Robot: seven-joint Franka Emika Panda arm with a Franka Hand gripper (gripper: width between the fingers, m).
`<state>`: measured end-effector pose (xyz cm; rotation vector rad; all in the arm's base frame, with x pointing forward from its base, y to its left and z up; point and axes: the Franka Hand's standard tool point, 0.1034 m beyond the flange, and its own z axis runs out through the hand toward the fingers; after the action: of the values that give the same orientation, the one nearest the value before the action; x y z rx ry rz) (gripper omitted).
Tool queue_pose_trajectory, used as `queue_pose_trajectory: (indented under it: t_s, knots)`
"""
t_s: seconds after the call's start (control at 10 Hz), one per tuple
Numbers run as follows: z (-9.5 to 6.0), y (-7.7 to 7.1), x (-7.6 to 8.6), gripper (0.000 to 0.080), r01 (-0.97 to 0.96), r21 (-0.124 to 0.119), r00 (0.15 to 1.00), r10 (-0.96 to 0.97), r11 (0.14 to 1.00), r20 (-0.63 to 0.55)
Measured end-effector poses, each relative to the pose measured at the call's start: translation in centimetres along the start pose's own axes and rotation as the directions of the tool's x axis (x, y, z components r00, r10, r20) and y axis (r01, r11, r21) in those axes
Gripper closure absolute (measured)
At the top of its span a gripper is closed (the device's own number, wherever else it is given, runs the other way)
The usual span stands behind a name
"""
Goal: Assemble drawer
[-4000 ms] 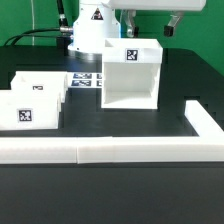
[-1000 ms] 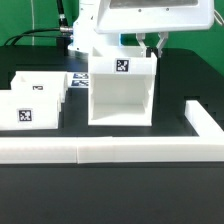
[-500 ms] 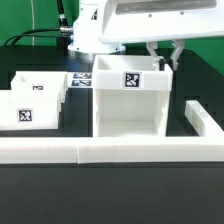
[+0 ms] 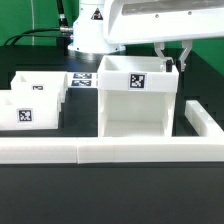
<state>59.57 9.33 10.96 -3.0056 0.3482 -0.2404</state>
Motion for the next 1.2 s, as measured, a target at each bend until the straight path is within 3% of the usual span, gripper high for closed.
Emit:
queue_pose_trajectory:
  t_s: [0.3, 0.7, 1.1, 1.2]
  knots:
    - [0.0, -0.4, 0.0, 0.0762, -0.173, 0.005, 0.985, 0.173, 0.985, 0.006]
    - [0.2, -1.1, 0.4, 0.0761, -0.462, -0.003, 0.887, 0.461, 0.887, 0.02]
    - [0.1, -1.7, 0.4, 0.0758, -0.602, 0.017, 0.798, 0.602, 0.798, 0.026]
    - [0.1, -1.5, 0.2, 0.0758, -0.707, 0.013, 0.707, 0.706, 0.707, 0.035]
